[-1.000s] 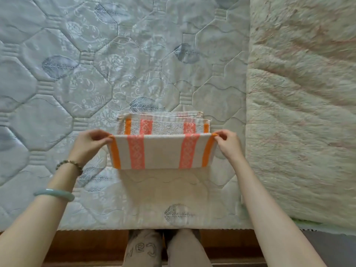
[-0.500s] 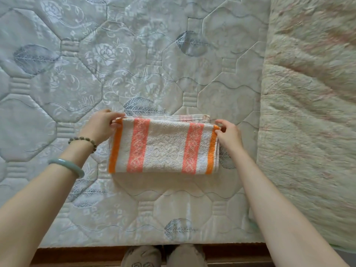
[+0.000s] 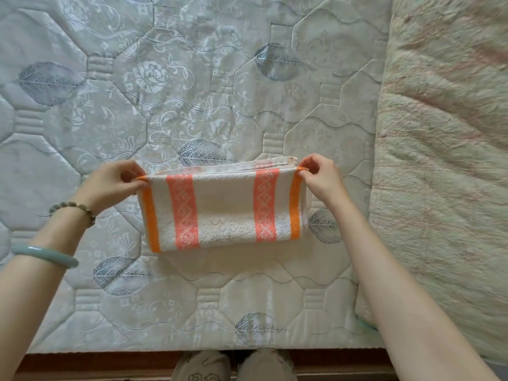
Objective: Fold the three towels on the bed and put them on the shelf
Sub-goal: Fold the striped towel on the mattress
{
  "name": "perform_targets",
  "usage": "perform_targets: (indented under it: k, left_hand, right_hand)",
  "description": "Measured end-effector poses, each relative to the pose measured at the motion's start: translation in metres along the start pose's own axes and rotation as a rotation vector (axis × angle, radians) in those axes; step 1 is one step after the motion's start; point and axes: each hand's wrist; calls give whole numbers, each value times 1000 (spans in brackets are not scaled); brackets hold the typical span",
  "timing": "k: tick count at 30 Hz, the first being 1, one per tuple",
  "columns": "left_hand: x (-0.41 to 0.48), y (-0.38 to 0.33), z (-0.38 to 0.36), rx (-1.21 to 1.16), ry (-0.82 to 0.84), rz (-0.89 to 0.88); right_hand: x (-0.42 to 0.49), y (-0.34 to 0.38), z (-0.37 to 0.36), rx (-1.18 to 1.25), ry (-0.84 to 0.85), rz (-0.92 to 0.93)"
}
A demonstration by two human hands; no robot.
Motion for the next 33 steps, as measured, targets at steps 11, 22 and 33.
perform_targets:
  k: [11, 22, 33]
  left_hand:
    - [34, 15, -31, 166, -175, 9]
    - [9, 4, -16, 193, -39, -30]
    - [-73, -53, 45, 90, -599, -352]
  right_hand:
    - [45, 12, -27, -334, -39, 202]
    - [48, 15, -11, -477, 161, 211]
    - [-62, 89, 63, -183, -502, 518]
Point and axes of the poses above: each hand's wrist, its own x-axis towards the middle knuckle, its own z-axis out of the back of the hand, y = z × x, and after that the axes turned 10 degrees about y, right-handed
